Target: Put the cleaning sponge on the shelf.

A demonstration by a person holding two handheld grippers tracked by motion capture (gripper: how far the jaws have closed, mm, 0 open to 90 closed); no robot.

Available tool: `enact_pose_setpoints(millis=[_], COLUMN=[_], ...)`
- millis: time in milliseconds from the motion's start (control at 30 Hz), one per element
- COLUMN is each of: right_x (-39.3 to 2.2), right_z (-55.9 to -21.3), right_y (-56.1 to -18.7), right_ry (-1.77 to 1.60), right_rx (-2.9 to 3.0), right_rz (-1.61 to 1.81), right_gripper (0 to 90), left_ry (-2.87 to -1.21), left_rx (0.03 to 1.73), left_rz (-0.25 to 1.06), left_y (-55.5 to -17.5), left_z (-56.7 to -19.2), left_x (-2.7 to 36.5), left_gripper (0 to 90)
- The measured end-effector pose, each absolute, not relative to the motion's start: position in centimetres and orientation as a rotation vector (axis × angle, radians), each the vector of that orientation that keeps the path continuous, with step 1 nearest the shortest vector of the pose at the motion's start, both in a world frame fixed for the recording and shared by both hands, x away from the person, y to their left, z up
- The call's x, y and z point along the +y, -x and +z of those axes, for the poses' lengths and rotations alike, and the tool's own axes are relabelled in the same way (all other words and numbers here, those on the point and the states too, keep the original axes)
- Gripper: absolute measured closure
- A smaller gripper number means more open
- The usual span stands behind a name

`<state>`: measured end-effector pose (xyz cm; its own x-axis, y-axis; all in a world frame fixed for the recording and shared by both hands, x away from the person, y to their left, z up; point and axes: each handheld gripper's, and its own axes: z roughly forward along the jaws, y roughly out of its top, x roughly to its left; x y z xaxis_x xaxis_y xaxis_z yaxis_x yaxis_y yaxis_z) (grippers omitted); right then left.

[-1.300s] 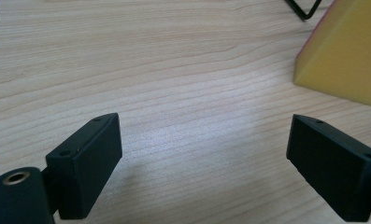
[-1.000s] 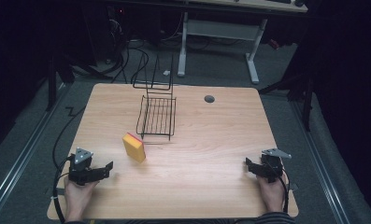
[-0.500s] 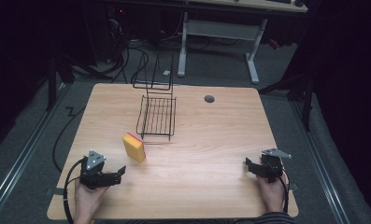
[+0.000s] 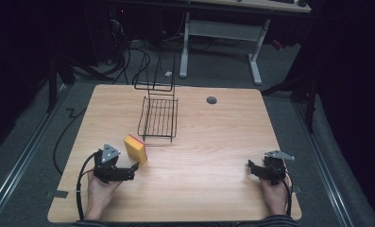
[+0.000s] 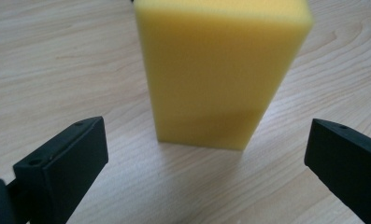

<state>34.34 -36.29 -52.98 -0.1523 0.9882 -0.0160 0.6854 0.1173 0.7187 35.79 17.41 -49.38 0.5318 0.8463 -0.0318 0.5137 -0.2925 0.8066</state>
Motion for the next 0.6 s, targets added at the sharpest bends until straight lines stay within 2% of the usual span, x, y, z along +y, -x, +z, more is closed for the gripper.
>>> enact_pose_setpoints(millis=[600], right_x=[-36.3], right_z=[-53.0], right_y=[-34.3], right_ry=[-1.617], right_rx=[1.899], right_rz=[0.790], right_gripper=[27.1], left_ry=[-1.940], left_rx=[1.100], left_rz=[0.482], left_y=[-38.3], left_z=[-49.3], left_x=[16.2], left_gripper=[0.3])
